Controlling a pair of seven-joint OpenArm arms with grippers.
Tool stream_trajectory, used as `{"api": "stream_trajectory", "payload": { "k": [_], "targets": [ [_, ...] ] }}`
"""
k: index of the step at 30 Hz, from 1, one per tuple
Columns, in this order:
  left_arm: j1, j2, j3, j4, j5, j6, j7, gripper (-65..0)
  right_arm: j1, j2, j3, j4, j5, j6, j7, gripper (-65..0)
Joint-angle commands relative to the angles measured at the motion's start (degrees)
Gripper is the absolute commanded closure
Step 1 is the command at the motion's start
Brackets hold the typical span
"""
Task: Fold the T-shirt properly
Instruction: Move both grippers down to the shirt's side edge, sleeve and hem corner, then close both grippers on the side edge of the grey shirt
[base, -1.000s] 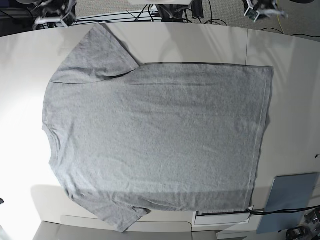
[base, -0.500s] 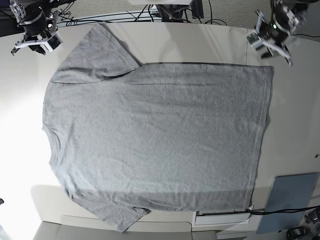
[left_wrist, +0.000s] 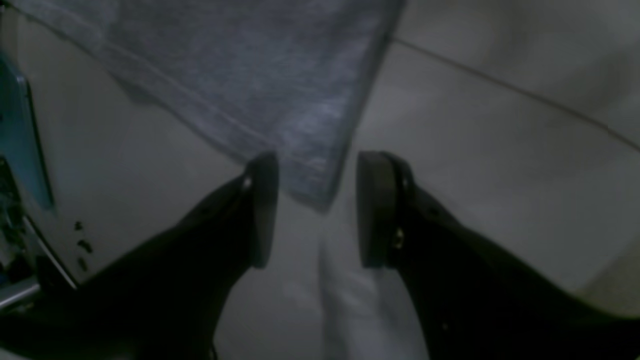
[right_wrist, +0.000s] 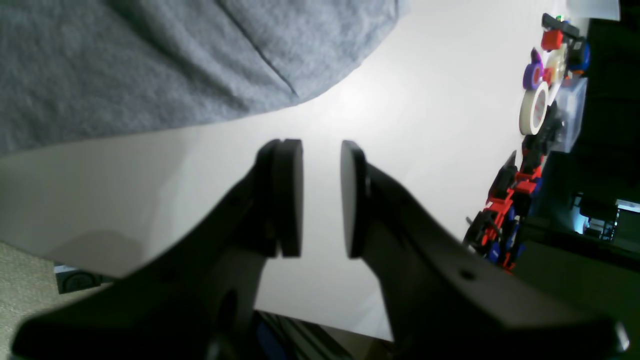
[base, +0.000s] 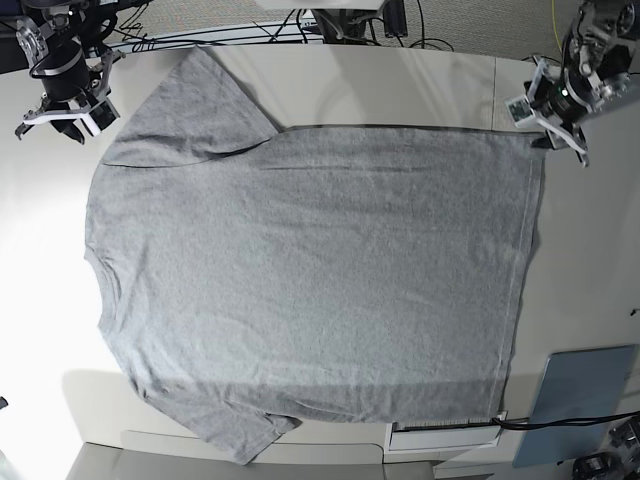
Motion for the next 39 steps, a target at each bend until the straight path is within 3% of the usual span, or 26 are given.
{"api": "stream_trajectory", "payload": {
  "k": [1,6,10,13,18,23,25,27,28,33,39],
  "targets": [
    [-0.3,-1.0,-0.1,-0.1,-0.1,-0.5,-1.2,-26.5,-0.3,0.7,0.5,0.8,-0.3,-0.9,-0.1,-13.8],
    [-2.8,-1.0,2.5,-4.0,0.2,0.1,-3.3,-26.5,-0.3,0.7,0.5,0.8,-0.3,-0.9,-0.5,-13.8],
    [-5.6,-1.0,6.6,-6.4,3.0,3.6,-3.1,-26.5,-0.3,0.7,0.5,0.8,-0.3,-0.9,-0.9,-13.8],
    [-7.8,-1.0,8.7,-8.0,3.1,4.3,-2.7,-26.5,-0.3,0.7,0.5,0.8,-0.3,-0.9,-1.2,-13.8],
    [-10.1,-1.0,8.9,-11.2,3.1,4.1,-2.9,-26.5,-0.3,0.7,0.5,0.8,-0.3,-0.9,-1.2,-13.8],
    [-11.0,-1.0,8.9,-13.6,3.3,-0.5,-4.8,-25.8,-0.3,0.7,0.5,0.8,-0.3,-0.9,-1.1,-13.8],
    [-11.0,-1.0,8.9,-13.9,5.0,-2.1,-6.6,-19.2,-0.3,0.7,0.5,0.8,-0.3,-0.8,-0.5,-13.8],
    [-11.0,-1.0,8.9,-13.9,6.2,-3.5,-7.2,-7.4,-0.3,0.7,0.5,0.8,-0.5,-0.5,-0.3,-13.8],
    [-11.0,-1.0,8.9,-13.9,6.5,-3.5,-7.4,-0.6,-0.2,0.7,0.5,0.8,-1.3,0.4,-0.3,-13.8],
    [-11.0,-1.0,8.9,-13.9,7.4,-3.5,-7.5,0.0,-0.2,1.1,0.3,0.8,-4.2,10.1,1.6,-20.9],
    [-11.0,-1.0,8.9,-13.9,7.4,-3.5,-7.5,0.0,2.6,5.5,-3.5,0.4,-7.0,17.0,3.1,-23.1]
  ]
}}
